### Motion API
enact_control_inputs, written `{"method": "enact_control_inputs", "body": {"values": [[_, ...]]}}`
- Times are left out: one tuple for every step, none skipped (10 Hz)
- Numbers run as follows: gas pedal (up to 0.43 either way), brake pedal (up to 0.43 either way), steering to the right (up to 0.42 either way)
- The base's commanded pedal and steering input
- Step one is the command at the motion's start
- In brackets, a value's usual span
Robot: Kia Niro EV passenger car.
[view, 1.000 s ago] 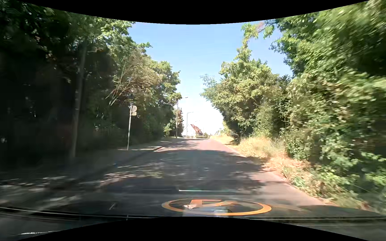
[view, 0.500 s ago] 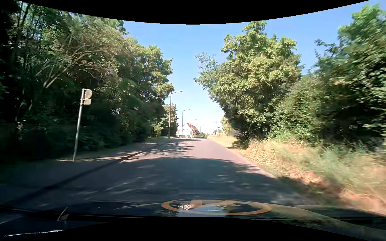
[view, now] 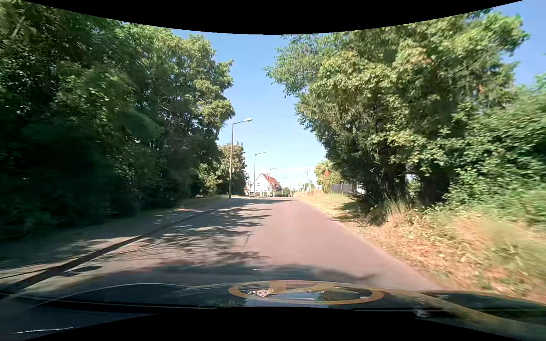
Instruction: Follow the waypoints while adhering to traffic rules and regulations
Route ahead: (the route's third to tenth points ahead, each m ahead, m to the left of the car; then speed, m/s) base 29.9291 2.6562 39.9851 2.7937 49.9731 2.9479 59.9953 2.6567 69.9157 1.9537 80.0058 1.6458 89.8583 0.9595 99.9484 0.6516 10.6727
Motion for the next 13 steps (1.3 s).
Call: {"method": "enact_control_inputs", "body": {"values": [[0.240,0.000,-0.005],[0.240,0.000,-0.005],[0.240,0.000,-0.005],[0.240,0.000,-0.007],[0.228,0.000,-0.007],[0.228,0.000,-0.007],[0.228,0.000,-0.007],[0.228,0.000,-0.007],[0.228,0.000,-0.007],[0.228,0.000,-0.007],[0.228,0.000,-0.007],[0.228,0.000,-0.007],[0.220,0.000,-0.007]]}}
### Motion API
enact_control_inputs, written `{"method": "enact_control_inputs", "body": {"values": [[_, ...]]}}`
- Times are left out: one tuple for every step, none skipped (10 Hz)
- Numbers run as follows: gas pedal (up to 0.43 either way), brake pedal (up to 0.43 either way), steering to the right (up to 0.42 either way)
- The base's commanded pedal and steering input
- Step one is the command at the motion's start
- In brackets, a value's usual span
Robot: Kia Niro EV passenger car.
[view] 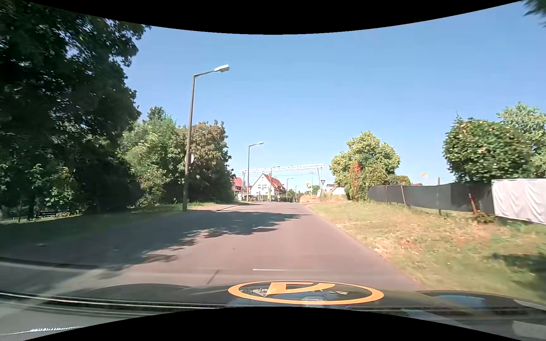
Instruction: Follow the waypoints while adhering to traffic rules and regulations
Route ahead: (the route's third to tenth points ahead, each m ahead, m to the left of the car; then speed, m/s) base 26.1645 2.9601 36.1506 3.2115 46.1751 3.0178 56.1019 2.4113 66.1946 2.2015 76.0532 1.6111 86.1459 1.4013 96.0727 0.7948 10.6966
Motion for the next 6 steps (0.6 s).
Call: {"method": "enact_control_inputs", "body": {"values": [[0.220,0.000,-0.007],[0.220,0.000,-0.008],[0.209,0.000,-0.007],[0.209,0.000,-0.008],[0.197,0.000,-0.007],[0.197,0.000,-0.007]]}}
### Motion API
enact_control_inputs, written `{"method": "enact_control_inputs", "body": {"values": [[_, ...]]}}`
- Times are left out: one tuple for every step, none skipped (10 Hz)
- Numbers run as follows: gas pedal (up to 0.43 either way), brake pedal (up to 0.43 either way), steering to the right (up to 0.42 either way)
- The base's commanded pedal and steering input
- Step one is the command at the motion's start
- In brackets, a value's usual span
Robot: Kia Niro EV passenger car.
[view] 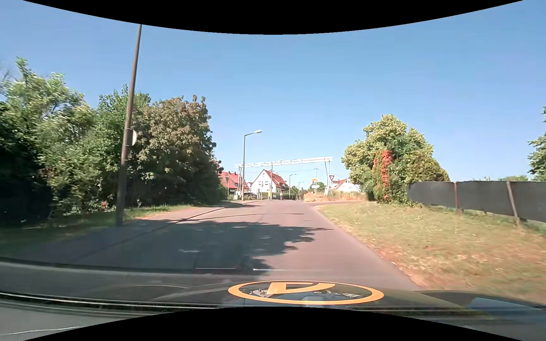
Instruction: Follow the waypoints while adhering to traffic rules and regulations
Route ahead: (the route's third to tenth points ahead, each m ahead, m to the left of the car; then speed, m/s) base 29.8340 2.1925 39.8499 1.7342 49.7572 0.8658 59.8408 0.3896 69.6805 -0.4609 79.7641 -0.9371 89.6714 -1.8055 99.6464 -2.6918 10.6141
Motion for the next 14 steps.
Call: {"method": "enact_control_inputs", "body": {"values": [[0.197,0.000,-0.006],[0.197,0.000,-0.005],[0.209,0.000,-0.005],[0.209,0.000,-0.005],[0.209,0.000,-0.005],[0.209,0.000,-0.003],[0.209,0.000,-0.002],[0.209,0.000,-0.002],[0.209,0.000,-0.001],[0.197,0.000,-0.001],[0.197,0.000,0.000],[0.189,0.000,0.002],[0.189,0.000,0.003],[0.189,0.000,0.003]]}}
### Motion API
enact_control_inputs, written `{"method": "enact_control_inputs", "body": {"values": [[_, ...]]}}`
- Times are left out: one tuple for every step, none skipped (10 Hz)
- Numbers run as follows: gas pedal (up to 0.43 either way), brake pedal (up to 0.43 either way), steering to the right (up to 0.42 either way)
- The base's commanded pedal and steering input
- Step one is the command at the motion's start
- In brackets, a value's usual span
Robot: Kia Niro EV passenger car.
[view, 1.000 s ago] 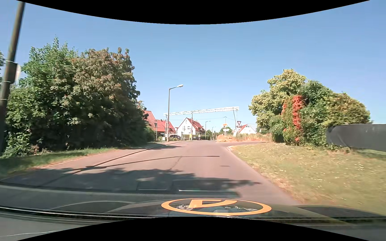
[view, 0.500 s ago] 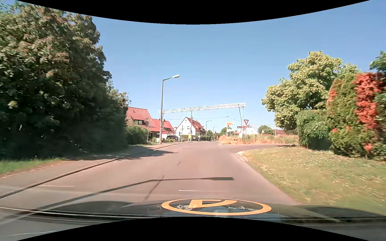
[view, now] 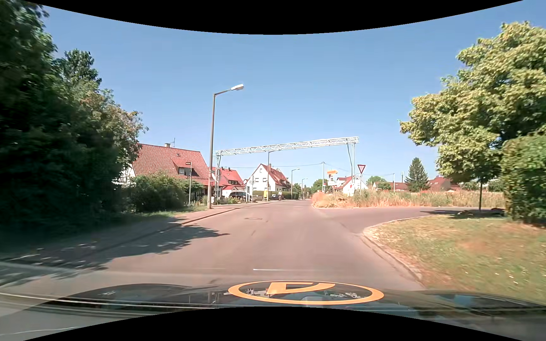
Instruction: Follow the waypoints while adhering to traffic rules and regulations
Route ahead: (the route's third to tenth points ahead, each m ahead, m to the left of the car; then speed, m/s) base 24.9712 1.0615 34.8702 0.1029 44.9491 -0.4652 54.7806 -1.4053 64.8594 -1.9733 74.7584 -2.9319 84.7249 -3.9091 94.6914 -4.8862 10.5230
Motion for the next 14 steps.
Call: {"method": "enact_control_inputs", "body": {"values": [[0.189,0.000,0.003],[0.177,0.000,0.003],[0.169,0.000,0.003],[0.169,0.000,0.003],[0.169,0.000,0.003],[0.169,0.000,0.003],[0.169,0.000,0.003],[0.169,0.000,0.003],[0.169,0.000,0.003],[0.169,0.000,0.003],[0.169,0.000,0.003],[0.169,0.000,0.004],[0.177,0.000,0.007],[0.177,0.000,0.010]]}}
